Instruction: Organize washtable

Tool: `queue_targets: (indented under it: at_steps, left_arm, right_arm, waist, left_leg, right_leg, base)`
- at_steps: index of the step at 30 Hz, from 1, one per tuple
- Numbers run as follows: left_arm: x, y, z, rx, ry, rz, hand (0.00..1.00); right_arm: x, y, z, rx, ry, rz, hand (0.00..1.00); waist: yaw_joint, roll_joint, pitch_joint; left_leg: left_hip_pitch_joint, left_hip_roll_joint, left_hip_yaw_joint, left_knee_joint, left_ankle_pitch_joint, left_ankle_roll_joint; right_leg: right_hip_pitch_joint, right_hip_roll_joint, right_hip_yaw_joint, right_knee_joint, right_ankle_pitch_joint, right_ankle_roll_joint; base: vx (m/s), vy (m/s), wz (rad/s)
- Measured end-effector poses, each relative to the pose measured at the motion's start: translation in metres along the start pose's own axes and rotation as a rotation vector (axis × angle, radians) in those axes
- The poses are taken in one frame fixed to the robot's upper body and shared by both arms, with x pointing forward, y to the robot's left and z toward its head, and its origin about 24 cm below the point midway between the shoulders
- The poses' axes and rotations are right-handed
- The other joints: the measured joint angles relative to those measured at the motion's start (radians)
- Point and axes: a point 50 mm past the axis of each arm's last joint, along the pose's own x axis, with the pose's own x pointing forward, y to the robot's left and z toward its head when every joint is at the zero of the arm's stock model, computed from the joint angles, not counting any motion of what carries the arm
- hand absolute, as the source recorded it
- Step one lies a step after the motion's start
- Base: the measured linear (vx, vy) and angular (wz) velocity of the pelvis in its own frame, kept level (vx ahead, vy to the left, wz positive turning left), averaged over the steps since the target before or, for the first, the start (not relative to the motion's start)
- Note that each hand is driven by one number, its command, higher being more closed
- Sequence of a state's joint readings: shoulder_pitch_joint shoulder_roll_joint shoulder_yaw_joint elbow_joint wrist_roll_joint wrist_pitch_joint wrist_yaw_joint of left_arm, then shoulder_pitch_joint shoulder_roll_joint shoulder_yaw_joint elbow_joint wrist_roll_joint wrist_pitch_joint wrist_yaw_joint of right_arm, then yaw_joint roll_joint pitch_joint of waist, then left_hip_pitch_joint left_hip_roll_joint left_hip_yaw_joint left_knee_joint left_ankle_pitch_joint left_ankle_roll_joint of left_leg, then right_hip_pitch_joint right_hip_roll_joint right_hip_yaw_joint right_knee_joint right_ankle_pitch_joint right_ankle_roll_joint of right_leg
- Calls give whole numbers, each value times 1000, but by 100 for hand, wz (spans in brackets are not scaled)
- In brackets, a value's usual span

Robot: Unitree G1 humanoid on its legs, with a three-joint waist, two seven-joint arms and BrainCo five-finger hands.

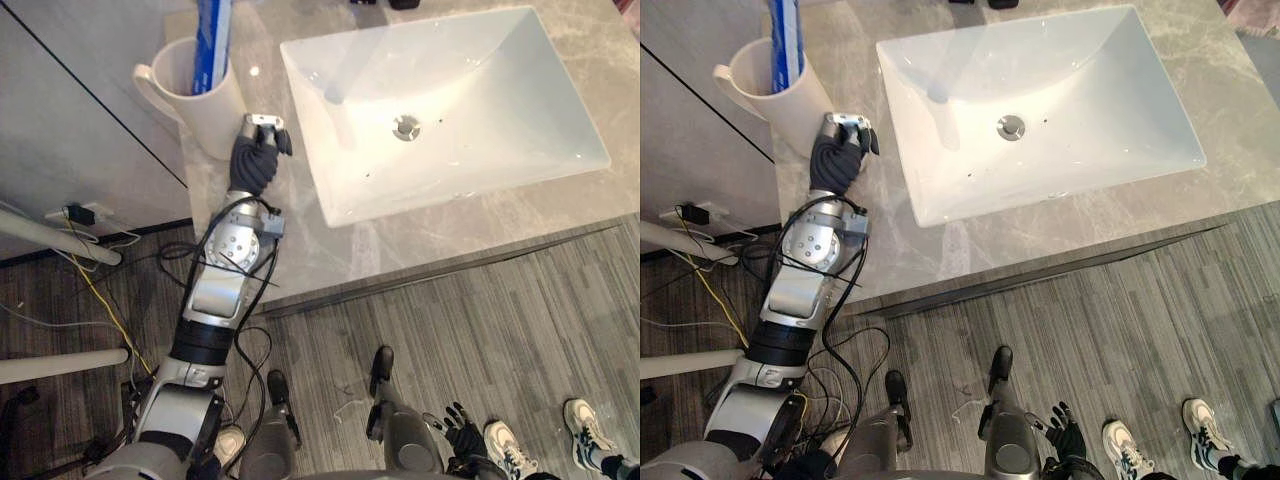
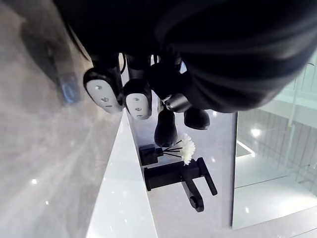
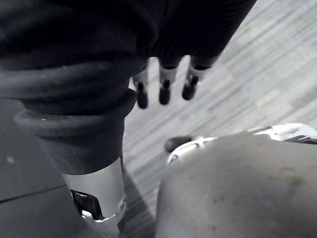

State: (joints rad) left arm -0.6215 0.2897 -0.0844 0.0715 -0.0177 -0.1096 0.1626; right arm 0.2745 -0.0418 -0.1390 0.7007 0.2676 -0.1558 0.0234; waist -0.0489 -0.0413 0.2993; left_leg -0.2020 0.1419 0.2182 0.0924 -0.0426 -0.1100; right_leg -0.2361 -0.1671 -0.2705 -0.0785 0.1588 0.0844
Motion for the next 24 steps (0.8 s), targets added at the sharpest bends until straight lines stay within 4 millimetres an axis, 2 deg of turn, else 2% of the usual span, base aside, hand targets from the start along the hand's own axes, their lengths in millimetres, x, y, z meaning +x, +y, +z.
queue_targets:
  at_steps: [2, 3, 8, 13, 16, 17, 23, 24]
  left_arm:
    - [8, 8, 2, 18, -9, 21, 100]
    - [13, 20, 4, 45, -16, 51, 100]
    - [20, 50, 7, 139, -21, 106, 100]
    - [21, 58, 11, 141, -34, 137, 100]
    - [9, 57, 15, 128, -56, 128, 100]
    - [-1, 54, 17, 122, -68, 113, 100]
    - [-36, 31, 13, 32, -50, -7, 100]
    - [-48, 24, 13, 1, -42, -51, 100]
  right_arm:
    - [0, 0, 2, 0, -7, 1, 0]
    - [1, 1, 4, 3, -18, 5, 0]
    - [-3, 0, 1, 3, -18, 6, 0]
    - [-7, -1, -2, 13, -23, 3, 0]
    - [-7, 0, -3, 16, -27, 2, 0]
    - [-8, -1, -3, 17, -29, 0, 0]
    - [-8, -5, -7, 30, -10, -22, 0]
    - [-8, -6, -8, 32, -5, -28, 0]
  waist:
    - [-3, 0, 12]
    - [-13, 1, 19]
    - [-19, 3, 27]
    - [-19, 4, 40]
    - [-22, 7, 41]
    - [-20, 8, 42]
    - [-5, 17, 45]
    - [1, 19, 44]
  left_leg:
    - [-4, 0, 2, 7, 0, 0]
    - [-13, -1, 3, 12, -1, 1]
    - [-31, -1, 9, 20, -1, 1]
    - [-36, 0, 10, 26, -1, 1]
    - [-36, 0, 10, 26, -2, 3]
    - [-36, 0, 10, 27, -2, 3]
    - [-29, -5, -9, 28, -3, 4]
    - [-29, -5, -19, 28, -3, 4]
  right_leg:
    - [-6, -2, 1, 8, 0, 0]
    - [-15, -4, 3, 12, 1, -1]
    - [-41, -4, 22, 17, 8, -6]
    - [-45, -4, 24, 18, 9, -7]
    - [-46, -4, 24, 18, 9, -7]
    - [-45, -4, 24, 18, 9, -7]
    - [-20, -8, 1, 11, 8, -6]
    - [-12, -8, -7, 8, 8, -6]
  base:
    - [-38, 5, -5]
    - [-40, 6, -4]
    - [-25, 3, -6]
    - [-2, 0, -1]
    - [0, 0, 0]
    - [0, 0, 0]
    - [6, 3, 10]
    - [-9, 1, 16]
